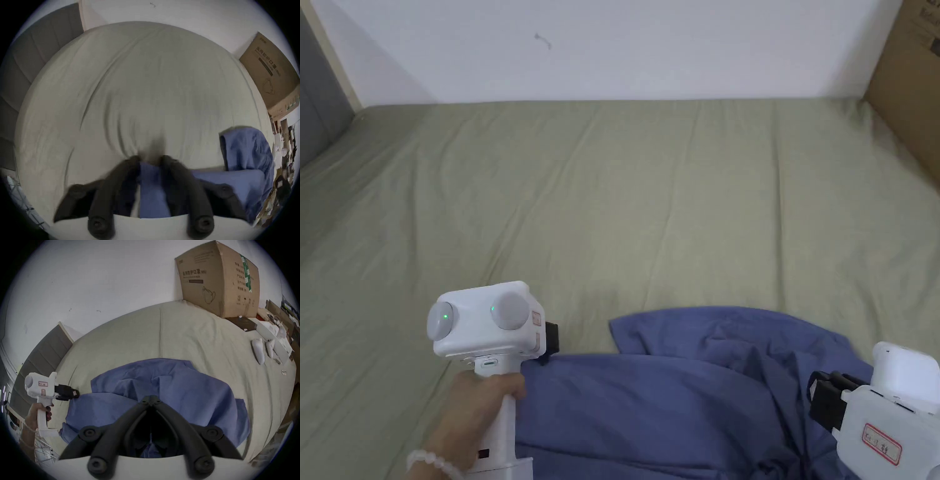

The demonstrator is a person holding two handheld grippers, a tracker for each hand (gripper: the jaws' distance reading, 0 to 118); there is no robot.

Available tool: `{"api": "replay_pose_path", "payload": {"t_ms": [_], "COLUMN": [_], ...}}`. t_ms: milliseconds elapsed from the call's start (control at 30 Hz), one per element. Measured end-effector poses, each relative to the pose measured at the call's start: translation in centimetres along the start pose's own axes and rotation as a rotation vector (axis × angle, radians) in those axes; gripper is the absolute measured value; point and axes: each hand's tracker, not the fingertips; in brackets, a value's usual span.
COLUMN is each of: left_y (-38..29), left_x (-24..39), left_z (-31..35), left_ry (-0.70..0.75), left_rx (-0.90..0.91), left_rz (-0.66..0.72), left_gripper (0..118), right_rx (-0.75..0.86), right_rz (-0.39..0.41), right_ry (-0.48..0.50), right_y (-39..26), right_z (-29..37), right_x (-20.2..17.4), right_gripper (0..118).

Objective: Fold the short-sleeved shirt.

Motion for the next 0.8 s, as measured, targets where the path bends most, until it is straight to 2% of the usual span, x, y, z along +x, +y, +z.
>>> {"api": "replay_pose_path", "payload": {"t_ms": [33,133,267,300,367,400,467,500,567,700,733,767,800], "left_y": [1.5,1.7,2.3,1.4,1.3,1.3,0.9,0.8,0.4,0.5,0.5,0.4,0.4], "left_x": [-1.7,-1.5,-2.1,-1.2,-1.1,-1.2,-0.9,-0.9,-0.6,-1.1,-1.2,-1.3,-1.4], "left_z": [-1.6,-0.5,0.7,2.2,3.2,3.6,4.4,4.5,4.9,4.3,4.3,4.1,3.9], "left_ry": [-0.006,-0.011,-0.047,-0.054,-0.056,-0.060,-0.066,-0.067,-0.062,-0.060,-0.063,-0.068,-0.072], "left_rx": [-0.004,0.004,0.052,0.060,0.080,0.090,0.096,0.098,0.103,0.102,0.100,0.098,0.092], "left_rz": [0.001,-0.003,0.002,0.000,-0.003,-0.001,-0.007,-0.012,-0.026,-0.033,-0.030,-0.029,-0.032], "left_gripper": [9,8,7,7,7,7,7,7,7,7,7,7,7], "right_rx": [-0.003,-0.006,-0.043,-0.061,-0.071,-0.089,-0.131,-0.155,-0.170,-0.287,-0.321,-0.363,-0.382], "right_rz": [0.002,0.053,0.058,0.095,0.207,0.243,0.278,0.291,0.306,0.449,0.461,0.422,0.379], "right_ry": [-0.003,0.016,0.159,0.168,0.125,0.108,0.108,0.113,0.137,0.077,0.063,0.056,0.093], "right_y": [0.1,1.2,4.8,5.7,7.4,8.0,9.3,9.7,10.4,10.5,10.3,10.4,10.2], "right_z": [0.0,0.1,-0.6,-1.1,-2.4,-3.3,-6.0,-7.2,-10.1,-16.0,-17.2,-18.3,-19.1], "right_x": [0.0,-0.1,-0.1,-0.4,-1.4,-1.8,-2.3,-2.5,-2.9,-3.7,-3.7,-3.3,-2.8], "right_gripper": [0,0,0,0,0,12,75,94,96,96,93,89,87]}}
